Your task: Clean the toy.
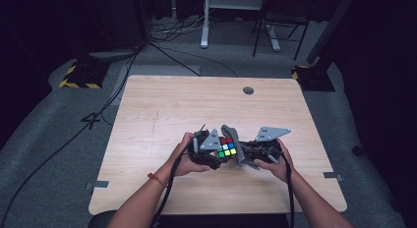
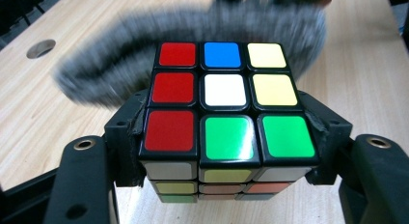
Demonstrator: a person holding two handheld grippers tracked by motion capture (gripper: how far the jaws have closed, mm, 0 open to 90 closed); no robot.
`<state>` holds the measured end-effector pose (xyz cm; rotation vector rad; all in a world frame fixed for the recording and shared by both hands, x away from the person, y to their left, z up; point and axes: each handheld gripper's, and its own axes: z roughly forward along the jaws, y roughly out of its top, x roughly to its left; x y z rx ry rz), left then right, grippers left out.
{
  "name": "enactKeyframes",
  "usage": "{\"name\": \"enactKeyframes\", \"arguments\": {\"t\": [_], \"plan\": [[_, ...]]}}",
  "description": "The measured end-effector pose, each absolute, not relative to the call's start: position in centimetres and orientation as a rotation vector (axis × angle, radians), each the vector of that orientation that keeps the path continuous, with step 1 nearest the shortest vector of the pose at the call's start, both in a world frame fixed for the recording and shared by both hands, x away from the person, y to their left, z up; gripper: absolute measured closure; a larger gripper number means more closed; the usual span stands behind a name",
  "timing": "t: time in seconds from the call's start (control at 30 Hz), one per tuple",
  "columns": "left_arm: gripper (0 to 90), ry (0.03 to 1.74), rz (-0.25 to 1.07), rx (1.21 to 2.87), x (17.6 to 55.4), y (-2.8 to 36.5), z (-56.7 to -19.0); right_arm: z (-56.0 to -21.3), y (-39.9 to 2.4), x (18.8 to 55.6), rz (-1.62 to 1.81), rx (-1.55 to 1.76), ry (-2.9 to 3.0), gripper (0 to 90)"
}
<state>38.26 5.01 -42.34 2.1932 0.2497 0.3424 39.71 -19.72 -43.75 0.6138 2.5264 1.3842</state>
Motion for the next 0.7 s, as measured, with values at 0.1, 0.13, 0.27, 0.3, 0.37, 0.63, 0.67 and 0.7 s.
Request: {"name": "enactKeyframes", "arguments": {"t": [0.1,0.13,0.27,0.3,0.37,0.63,0.67,0.7], "plan": [[33.2,0.277,0.356,2.179,38.6,5.6,-42.1,-43.9,-19.5,39.7,1.379,0.599,2.545,78.9],[33.2,0.283,0.355,2.176,38.7,5.8,-42.1,-43.9,-19.4,39.6,1.378,0.593,2.549,78.9],[33.2,0.322,0.353,2.165,39.4,6.6,-42.3,-43.7,-19.2,39.2,1.391,0.570,2.552,78.8],[33.2,0.319,0.358,2.177,39.5,6.7,-42.4,-43.6,-19.1,39.2,1.401,0.560,2.547,78.8],[33.3,0.321,0.355,2.201,39.6,6.6,-42.7,-43.3,-19.2,39.0,1.419,0.551,2.531,78.7],[33.2,0.274,0.332,2.204,38.9,5.8,-42.5,-42.8,-19.6,38.9,1.468,0.566,2.477,78.7],[33.2,0.274,0.332,2.205,38.9,5.8,-42.6,-42.8,-19.6,38.9,1.466,0.566,2.477,78.7],[33.2,0.280,0.331,2.207,38.9,5.7,-42.7,-42.8,-19.6,38.9,1.468,0.565,2.473,78.7]]}}
